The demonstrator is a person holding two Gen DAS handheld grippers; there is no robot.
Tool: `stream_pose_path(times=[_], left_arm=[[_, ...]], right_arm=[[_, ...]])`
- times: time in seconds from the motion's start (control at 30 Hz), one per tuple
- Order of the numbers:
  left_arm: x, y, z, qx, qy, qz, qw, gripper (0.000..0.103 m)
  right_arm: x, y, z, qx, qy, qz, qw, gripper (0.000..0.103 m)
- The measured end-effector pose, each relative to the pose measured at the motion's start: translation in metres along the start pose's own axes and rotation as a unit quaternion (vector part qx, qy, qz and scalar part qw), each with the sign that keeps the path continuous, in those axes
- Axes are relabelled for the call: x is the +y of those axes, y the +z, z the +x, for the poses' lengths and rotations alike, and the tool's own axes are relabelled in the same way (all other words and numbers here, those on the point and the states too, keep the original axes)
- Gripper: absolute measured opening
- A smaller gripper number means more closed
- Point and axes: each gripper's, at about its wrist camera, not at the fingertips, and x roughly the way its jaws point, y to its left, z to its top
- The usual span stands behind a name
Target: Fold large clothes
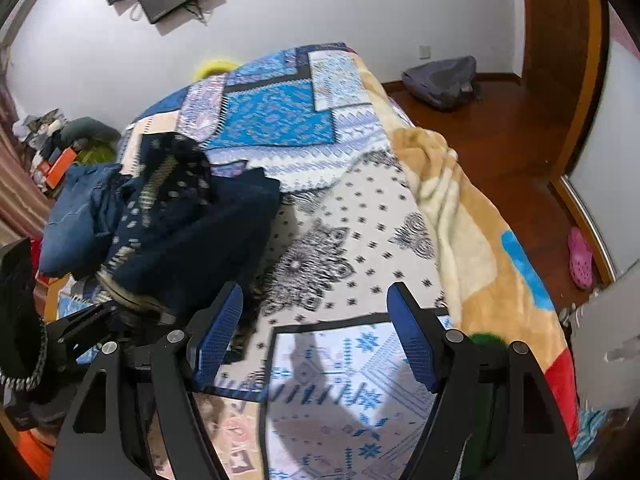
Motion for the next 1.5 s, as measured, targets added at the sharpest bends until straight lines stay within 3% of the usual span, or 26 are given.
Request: stream_pose_path(times=[0.03, 0.13, 0.3, 0.4, 0.53, 0.7, 0.8, 1.0, 1.1, 1.3, 1.4, 1.5], left_arm=[[-0.001, -0.002, -0.009, -0.006, 0.012, 0.008, 0.9999, 0.059], [0.004, -0.007, -0.035, -0.040, 0.034, 0.020, 0.9985, 0.061], [0.044, -0.004, -0.058, -0.082, 0.091, -0.008, 0.9924, 0.071], [0.079, 0.002, -0.049, -0.071, 0.121, -0.038, 0.9893, 0.071], [0.111, -0.008, -0.016, -0.020, 0.109, -0.080, 0.9906, 0.072], [0.115, -0.026, -0.013, -0.037, 0.102, -0.078, 0.9910, 0.078], [0.110, -0.034, -0.015, -0.039, 0.106, -0.060, 0.9917, 0.081], [0.107, -0.040, -0.027, -0.026, 0.090, -0.075, 0.9928, 0.081], [0.111, -0.034, -0.036, -0.026, 0.095, -0.080, 0.9920, 0.081], [0.123, -0.014, -0.049, -0.055, 0.156, -0.091, 0.9821, 0.081], [0.132, -0.005, -0.048, -0.055, 0.142, -0.108, 0.9824, 0.081], [0.137, 0.000, -0.040, -0.046, 0.119, -0.120, 0.9846, 0.081]], right_arm=[[0.006, 0.002, -0.003, -0.006, 0.005, -0.006, 1.000, 0.071], [0.016, 0.005, -0.012, -0.022, 0.019, -0.023, 0.999, 0.071], [0.044, 0.009, -0.015, -0.039, 0.047, -0.060, 0.996, 0.072], [0.063, 0.010, -0.007, -0.037, 0.055, -0.083, 0.994, 0.072], [0.076, 0.005, 0.016, -0.016, 0.057, -0.106, 0.993, 0.072], [0.057, -0.009, 0.045, 0.030, 0.025, -0.094, 0.995, 0.072], [0.038, -0.019, 0.049, 0.058, 0.047, -0.079, 0.994, 0.072], [0.022, -0.032, 0.039, 0.065, 0.041, -0.082, 0.994, 0.074], [0.025, -0.026, 0.030, 0.065, 0.039, -0.080, 0.994, 0.074], [0.052, 0.003, 0.023, 0.029, 0.055, -0.106, 0.992, 0.075], [0.063, 0.015, 0.038, 0.032, 0.074, -0.110, 0.991, 0.075], [0.063, 0.022, 0.066, 0.070, 0.102, -0.084, 0.989, 0.075]])
